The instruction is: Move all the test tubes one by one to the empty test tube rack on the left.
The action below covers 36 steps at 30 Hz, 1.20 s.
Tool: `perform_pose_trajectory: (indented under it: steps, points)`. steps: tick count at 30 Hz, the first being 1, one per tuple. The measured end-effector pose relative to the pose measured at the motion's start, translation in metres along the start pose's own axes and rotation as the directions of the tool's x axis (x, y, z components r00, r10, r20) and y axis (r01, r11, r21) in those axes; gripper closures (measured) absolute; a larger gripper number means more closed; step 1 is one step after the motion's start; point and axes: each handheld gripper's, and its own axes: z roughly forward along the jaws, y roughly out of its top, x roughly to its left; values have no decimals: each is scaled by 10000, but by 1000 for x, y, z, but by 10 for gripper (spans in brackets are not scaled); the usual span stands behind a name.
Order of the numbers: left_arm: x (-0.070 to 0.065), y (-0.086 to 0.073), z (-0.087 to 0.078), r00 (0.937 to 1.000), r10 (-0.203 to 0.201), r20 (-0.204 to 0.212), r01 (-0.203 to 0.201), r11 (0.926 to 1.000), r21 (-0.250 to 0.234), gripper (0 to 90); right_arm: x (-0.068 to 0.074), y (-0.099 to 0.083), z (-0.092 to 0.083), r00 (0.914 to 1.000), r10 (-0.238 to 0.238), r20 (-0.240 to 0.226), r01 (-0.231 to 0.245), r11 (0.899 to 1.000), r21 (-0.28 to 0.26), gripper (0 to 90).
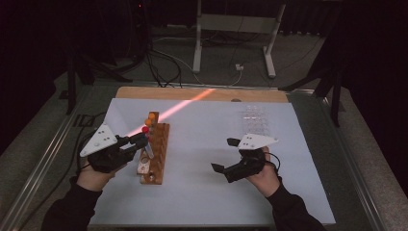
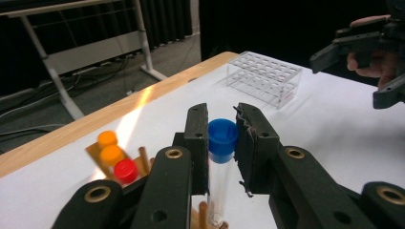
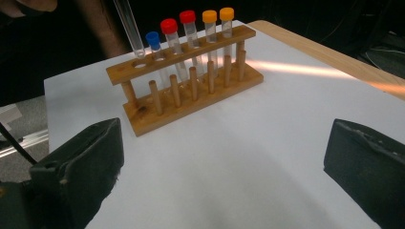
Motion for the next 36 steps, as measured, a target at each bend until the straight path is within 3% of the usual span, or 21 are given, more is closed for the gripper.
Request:
perform_pose_trajectory:
  steps: [8, 15, 19, 28, 36]
  points:
    - [6, -15, -2, 9993, -155, -338, 164, 9995, 268, 767, 2, 1, 0, 10000, -74, -59, 74, 10000, 17, 0]
    - [6, -27, 6, 9994, -223, -261, 238, 9978, 613, 768, 1, 0, -2, 9999, -70, -76, 69, 10000, -10, 0]
    - [7, -35, 9, 9996, -235, -129, 242, 9980, 579, 767, 1, 0, -2, 9999, -73, -76, 73, 10000, -35, 0]
    - [14, -56, 18, 9980, -635, 20, 630, 9939, 908, 767, 1, 0, -4, 9999, -51, -93, 50, 10000, -73, 0]
    - [11, -66, 24, 9982, -606, -9, 602, 9897, 1297, 766, 0, -1, -7, 10000, 13, -61, -14, 9999, -119, 0]
